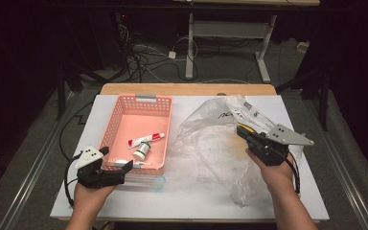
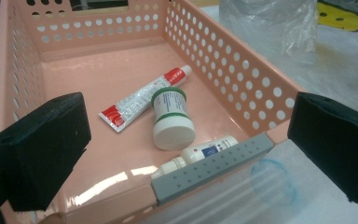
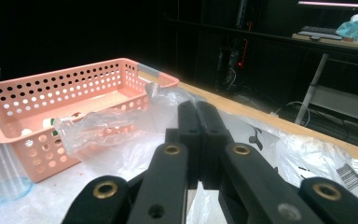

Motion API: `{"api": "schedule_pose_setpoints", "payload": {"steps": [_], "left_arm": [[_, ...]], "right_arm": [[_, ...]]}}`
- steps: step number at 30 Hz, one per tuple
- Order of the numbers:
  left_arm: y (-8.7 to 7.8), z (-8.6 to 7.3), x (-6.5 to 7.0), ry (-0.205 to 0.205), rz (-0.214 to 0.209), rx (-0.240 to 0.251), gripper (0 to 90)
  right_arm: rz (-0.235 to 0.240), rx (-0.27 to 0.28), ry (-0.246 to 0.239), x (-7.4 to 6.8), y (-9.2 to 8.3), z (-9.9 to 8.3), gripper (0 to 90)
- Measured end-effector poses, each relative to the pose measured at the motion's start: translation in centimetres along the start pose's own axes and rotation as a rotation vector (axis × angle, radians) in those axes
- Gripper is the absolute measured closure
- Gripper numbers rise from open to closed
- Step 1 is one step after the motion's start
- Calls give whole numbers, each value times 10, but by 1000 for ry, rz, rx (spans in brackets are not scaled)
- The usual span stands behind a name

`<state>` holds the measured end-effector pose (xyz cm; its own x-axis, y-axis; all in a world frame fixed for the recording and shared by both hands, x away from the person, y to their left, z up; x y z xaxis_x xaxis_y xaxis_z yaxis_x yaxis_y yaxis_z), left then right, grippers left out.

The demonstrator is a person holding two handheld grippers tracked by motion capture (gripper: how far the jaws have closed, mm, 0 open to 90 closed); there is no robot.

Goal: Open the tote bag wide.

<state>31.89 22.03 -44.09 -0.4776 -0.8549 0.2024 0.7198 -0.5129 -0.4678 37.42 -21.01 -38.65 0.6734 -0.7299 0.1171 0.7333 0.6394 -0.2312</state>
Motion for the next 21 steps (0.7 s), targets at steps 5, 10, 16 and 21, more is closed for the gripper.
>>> {"api": "schedule_pose_setpoints", "payload": {"steps": [5,10,16,21], "left_arm": [[2,15,4,-23,-28,6,0],[11,31,9,-4,-42,5,0],[27,45,11,8,-55,6,0],[39,57,9,22,-45,-20,0]], "right_arm": [[-1,9,2,2,-2,1,900],[-3,12,7,2,-3,2,900],[0,11,4,2,-2,2,900],[2,11,9,3,-3,2,900]]}}
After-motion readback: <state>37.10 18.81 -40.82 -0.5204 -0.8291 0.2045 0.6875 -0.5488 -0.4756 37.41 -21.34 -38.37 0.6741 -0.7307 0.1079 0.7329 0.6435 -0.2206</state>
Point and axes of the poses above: each handheld gripper's, and its own axes: y roughly forward along the jaws, z roughly out of its top, x roughly to its right, the point moved 4 cm from there along y, roughly forward along the jaws, and after that the axes turned 4 degrees about -y, right-handed, at the moved point
